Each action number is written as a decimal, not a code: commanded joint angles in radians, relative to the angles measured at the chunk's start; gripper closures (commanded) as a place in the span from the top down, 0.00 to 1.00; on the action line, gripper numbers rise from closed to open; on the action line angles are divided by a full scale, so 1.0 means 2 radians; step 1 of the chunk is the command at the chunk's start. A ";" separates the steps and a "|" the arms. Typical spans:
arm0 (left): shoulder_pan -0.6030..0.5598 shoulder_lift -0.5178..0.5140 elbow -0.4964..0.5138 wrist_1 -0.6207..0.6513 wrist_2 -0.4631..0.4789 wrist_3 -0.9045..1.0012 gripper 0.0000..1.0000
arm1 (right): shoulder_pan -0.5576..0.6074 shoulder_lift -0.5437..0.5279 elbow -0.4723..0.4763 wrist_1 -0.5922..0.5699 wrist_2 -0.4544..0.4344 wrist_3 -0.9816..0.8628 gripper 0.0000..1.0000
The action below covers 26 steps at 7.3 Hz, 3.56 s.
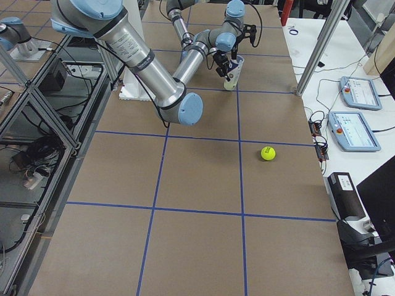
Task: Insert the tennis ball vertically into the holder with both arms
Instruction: 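Raise the right gripper and move it toward the second yellow ball, then lower the right gripper onto the second yellow ball and grasp it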
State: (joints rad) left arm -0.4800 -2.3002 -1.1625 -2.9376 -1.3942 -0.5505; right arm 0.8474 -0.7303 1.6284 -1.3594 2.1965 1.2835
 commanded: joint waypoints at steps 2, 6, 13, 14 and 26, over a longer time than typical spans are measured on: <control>0.000 0.000 -0.001 0.001 0.000 0.000 0.78 | 0.092 -0.086 0.000 -0.001 0.060 -0.138 0.99; 0.001 0.000 -0.002 0.001 0.000 0.001 0.83 | 0.141 -0.166 -0.027 -0.001 0.058 -0.331 0.99; 0.001 0.001 -0.001 0.000 0.000 0.001 0.84 | 0.165 -0.158 -0.183 0.010 0.000 -0.527 0.99; 0.001 0.001 -0.001 0.000 0.000 0.001 0.84 | 0.158 -0.153 -0.209 0.044 -0.019 -0.524 0.99; -0.004 0.002 -0.001 0.000 0.000 0.001 0.84 | 0.112 -0.119 -0.316 0.169 -0.070 -0.492 0.00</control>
State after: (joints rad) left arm -0.4876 -2.2964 -1.1643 -2.9375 -1.3944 -0.5493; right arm 1.0698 -0.9763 0.9933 -1.0248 2.0573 0.2991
